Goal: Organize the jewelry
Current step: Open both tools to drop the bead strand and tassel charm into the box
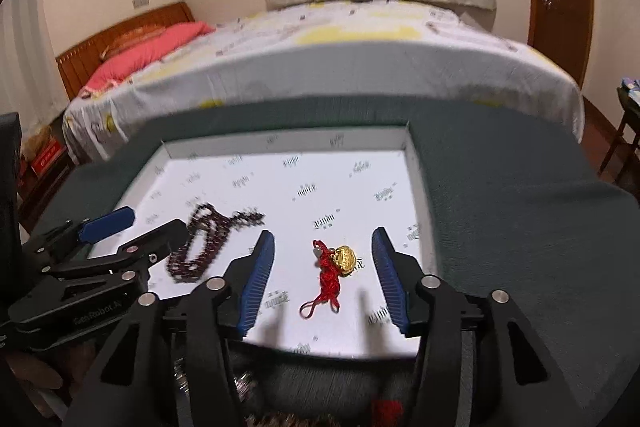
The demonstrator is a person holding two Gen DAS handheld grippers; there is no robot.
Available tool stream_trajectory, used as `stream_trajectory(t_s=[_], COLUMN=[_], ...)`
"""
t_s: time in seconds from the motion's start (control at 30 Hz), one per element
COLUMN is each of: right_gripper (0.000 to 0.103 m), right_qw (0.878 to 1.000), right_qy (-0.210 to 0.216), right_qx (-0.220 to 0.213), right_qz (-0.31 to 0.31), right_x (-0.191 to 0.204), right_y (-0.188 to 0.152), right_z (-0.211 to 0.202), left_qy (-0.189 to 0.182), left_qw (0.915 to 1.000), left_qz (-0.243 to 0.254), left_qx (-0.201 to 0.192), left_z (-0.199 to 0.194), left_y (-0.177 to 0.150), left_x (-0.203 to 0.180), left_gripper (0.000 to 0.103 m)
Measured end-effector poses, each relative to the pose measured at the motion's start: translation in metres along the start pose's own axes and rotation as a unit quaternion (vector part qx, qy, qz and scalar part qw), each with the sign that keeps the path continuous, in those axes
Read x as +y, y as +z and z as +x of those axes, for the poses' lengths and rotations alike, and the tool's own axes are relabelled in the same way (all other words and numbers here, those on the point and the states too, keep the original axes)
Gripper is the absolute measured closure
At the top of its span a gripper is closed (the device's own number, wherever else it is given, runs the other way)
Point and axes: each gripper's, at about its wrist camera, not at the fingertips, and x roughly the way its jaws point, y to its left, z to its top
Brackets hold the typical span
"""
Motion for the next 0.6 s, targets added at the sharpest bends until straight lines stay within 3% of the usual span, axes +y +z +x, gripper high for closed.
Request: stream_trajectory(t_s=[0.2,0.4,0.6], right_gripper=[0.05,0.05,0.05], right_qw=[0.999,0.998,0.999], right_qy=[-0.025,-0.044,-0.049], right_qx=[-0.023,-0.031,-0.013], right_qz=[0.01,0.014,0.011], right_x=[0.0,0.008,0.012], right_y=[-0.03,-0.086,-0.131], right_z=[-0.051,-0.098,-0.111], left_qy=[0.02,0.044,0.066], left_qw=[0.9984,0.9962,0.9953], left_qz=[-0.015,-0.027,-0.033], left_qx=[-0.05,-0.07,-0.062], left_z=[-0.06,-0.104,-0.131], left_y=[-0.023,-0.059,-0.097], left_x=[0.006,0.012,0.02], left_gripper=[0.022,0.022,0.022])
